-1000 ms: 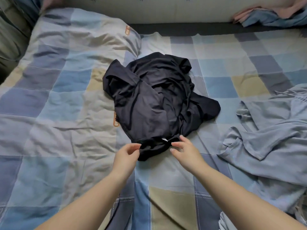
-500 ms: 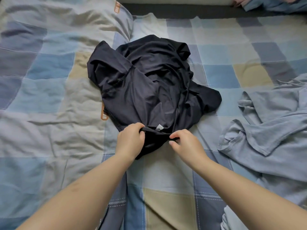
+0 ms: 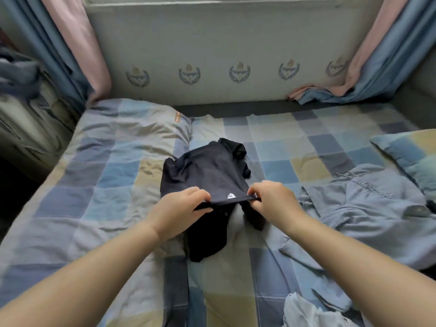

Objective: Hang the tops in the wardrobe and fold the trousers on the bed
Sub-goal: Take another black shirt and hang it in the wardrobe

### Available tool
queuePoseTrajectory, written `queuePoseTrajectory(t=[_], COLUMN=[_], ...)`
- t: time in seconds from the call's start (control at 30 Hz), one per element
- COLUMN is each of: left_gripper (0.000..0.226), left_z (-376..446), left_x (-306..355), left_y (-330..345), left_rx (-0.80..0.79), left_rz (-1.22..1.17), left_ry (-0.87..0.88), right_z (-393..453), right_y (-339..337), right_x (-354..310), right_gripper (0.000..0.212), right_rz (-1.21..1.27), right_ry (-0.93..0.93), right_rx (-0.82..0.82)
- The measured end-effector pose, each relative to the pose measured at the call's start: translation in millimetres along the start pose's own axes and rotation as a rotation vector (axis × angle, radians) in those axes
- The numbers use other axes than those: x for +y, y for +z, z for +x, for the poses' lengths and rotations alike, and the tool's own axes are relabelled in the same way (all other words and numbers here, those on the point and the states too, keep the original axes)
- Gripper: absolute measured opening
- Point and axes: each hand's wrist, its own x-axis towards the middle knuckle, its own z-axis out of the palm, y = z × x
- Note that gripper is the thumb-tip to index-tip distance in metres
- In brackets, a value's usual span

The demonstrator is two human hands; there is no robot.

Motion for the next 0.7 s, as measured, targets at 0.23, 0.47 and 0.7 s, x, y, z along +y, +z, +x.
queuePoseTrajectory(t=[0.23, 0.47, 0.7], left_gripper=[0.046, 0.043, 0.021], left_z=[23, 49, 50], left_x=[84, 167, 215], left_y=[-167, -313, -399], left_rx=[0.159, 0.337, 0.381], left_rz=[0.010, 0.034, -0.015], left_ry=[-0.039, -0.047, -0.081], right_z=[-27, -62, -121], right_y=[-178, -341, -443], right_x=[-44, -76, -67], right_gripper=[0.020, 0.019, 0.017], right_rz=[-0.132, -0.324, -0.348], right_ry=[-0.165, -0.181, 0.006], right_rx=[0.152, 0.290, 0.321])
